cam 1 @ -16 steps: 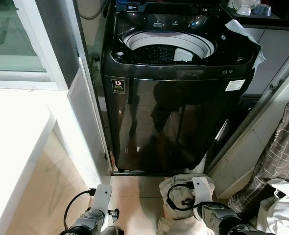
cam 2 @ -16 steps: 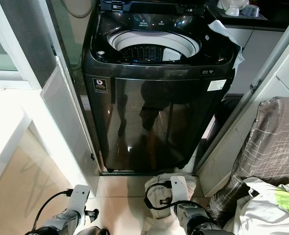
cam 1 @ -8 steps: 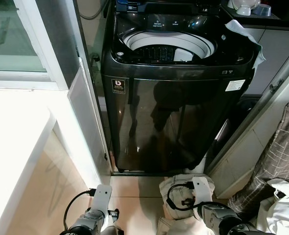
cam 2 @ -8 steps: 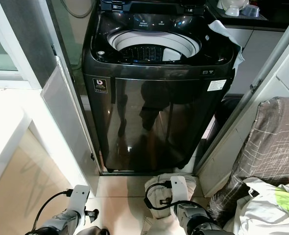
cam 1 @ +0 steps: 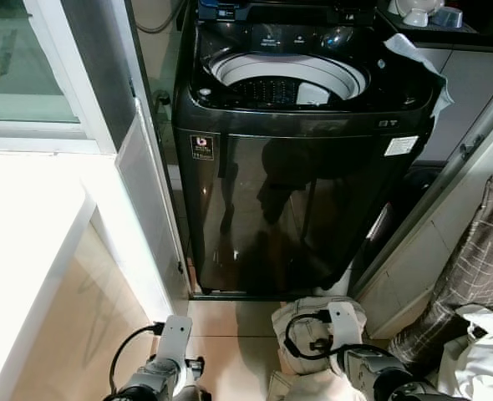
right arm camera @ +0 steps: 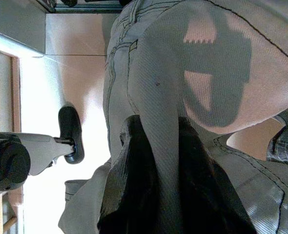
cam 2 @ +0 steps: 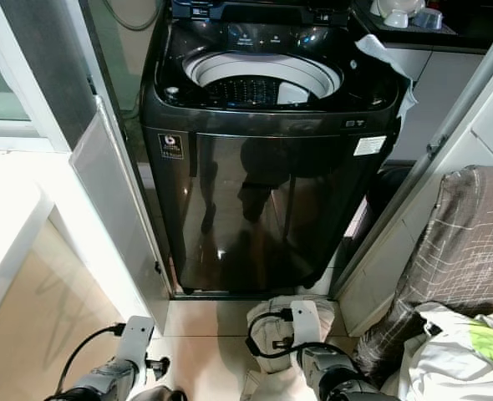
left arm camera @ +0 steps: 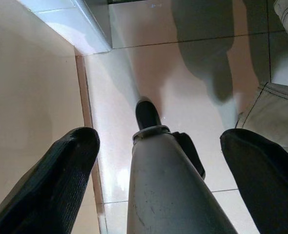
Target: Clothes washing
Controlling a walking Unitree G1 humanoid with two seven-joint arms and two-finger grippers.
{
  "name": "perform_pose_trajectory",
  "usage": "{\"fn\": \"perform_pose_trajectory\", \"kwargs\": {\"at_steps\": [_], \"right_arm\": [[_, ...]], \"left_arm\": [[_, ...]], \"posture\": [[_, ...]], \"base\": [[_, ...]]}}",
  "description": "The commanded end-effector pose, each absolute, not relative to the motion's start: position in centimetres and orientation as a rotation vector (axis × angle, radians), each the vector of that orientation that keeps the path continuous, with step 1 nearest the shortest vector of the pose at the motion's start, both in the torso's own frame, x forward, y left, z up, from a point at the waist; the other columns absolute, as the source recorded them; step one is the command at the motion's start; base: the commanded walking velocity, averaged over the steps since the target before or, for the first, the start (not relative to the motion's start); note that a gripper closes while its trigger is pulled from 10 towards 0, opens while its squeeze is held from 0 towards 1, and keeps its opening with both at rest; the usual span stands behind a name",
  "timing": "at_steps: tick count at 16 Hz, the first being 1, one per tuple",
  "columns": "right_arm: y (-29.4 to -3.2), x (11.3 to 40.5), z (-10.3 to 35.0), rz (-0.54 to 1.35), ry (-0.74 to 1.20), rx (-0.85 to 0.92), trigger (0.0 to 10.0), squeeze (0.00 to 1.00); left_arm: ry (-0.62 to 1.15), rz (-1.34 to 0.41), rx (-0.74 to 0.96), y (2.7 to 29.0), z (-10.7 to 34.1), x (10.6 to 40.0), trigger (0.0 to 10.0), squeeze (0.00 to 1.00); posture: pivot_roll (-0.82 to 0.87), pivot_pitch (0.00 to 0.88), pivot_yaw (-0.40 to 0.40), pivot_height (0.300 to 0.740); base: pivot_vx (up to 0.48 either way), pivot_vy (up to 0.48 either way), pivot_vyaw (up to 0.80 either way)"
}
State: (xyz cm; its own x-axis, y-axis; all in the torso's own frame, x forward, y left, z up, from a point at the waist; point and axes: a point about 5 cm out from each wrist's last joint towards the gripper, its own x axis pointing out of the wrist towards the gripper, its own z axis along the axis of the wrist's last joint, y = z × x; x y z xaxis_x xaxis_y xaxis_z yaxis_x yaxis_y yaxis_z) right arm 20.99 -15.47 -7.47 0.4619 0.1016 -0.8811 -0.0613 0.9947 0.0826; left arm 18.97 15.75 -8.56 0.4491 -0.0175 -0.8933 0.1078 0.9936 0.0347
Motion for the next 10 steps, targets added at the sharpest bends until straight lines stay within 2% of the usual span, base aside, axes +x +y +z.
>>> {"fn": "perform_pose_trajectory", "kwargs": {"at_steps": [1, 10], "right_arm": [[-15.76, 21.04, -7.43, 0.094, 1.082, 0.04, 0.0, 0.0], [-15.67, 21.13, -7.38, 0.091, 1.079, 0.056, 0.0, 0.0]], "left_arm": [[1.109, -0.079, 0.091, 15.65, -8.71, 18.66, 10.0, 0.0], [1.108, -0.081, 0.088, 15.67, -8.66, 18.77, 10.0, 0.0]], "posture": [[-0.06, 0.0, -0.016, 0.74], [-0.06, 0.0, -0.014, 0.74]], "base": [[0.0, 0.0, 0.0], [0.0, 0.0, 0.0]]}}
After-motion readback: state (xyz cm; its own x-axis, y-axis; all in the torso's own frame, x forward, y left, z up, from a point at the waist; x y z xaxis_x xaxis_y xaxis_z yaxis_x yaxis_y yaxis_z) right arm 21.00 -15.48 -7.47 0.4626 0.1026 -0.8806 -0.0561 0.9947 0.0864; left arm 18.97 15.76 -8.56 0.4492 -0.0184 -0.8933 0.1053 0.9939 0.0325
